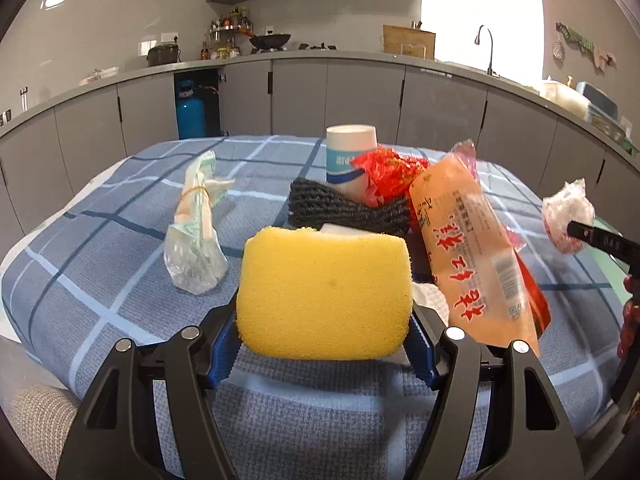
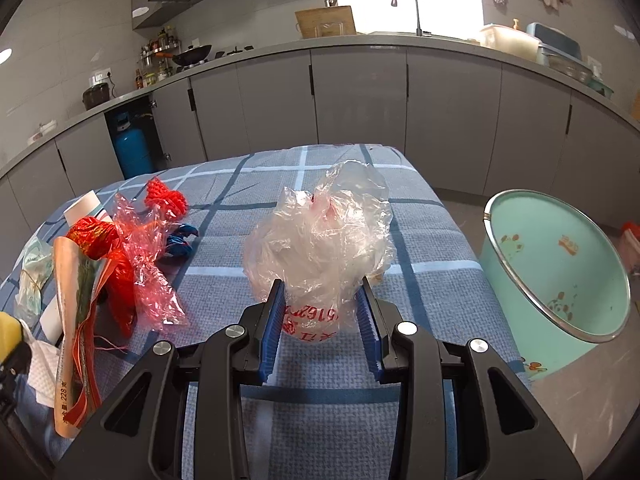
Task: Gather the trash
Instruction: 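Carry the clear bag and yellow sponge over the green bucket and release both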
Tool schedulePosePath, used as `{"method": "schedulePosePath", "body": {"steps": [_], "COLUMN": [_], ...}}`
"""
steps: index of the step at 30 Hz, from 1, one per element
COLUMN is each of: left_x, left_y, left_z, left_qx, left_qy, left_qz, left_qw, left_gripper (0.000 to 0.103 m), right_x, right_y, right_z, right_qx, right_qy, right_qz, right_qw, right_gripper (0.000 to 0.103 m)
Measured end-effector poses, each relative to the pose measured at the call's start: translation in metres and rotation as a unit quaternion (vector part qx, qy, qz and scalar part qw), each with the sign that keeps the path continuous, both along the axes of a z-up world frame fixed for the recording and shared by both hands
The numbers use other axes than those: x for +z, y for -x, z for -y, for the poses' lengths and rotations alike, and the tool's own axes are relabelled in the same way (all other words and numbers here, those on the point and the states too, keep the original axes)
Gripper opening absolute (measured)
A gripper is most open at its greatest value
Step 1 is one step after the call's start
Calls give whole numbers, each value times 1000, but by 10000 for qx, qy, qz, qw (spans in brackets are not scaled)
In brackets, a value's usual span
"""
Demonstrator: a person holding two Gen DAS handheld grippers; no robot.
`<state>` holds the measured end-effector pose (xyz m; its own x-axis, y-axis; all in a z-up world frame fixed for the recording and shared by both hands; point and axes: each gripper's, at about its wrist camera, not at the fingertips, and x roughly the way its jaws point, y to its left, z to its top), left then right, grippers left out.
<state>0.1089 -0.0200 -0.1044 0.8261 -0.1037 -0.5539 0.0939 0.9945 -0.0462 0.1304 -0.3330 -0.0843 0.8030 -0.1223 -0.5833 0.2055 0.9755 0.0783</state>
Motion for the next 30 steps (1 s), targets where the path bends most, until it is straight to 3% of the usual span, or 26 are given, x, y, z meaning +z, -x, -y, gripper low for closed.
{"method": "schedulePosePath", "body": {"steps": [9,19,26,30], "left_x": [22,51,58,51], "left_y": [11,14,6,-7], "left_z": [17,68,103,115], "left_qx": [61,-473,-821,-793], "left_qy": [-17,13,93,-100], "left_qz": [280,617,721,727], "left_qw": [9996,9970,9940,9941], "left_gripper": [68,68,68,69], "right_x": [12,21,20,16], "right_y": [18,43,56,57], "right_z": [24,74,103,117], "right_qx": [-289,-850,-1199,-1337], "right_qy": [49,45,76,-3], "right_qz": [189,379,434,411], "right_qw": [9994,9956,9918,9902], "right_gripper": [36,36,36,36]}}
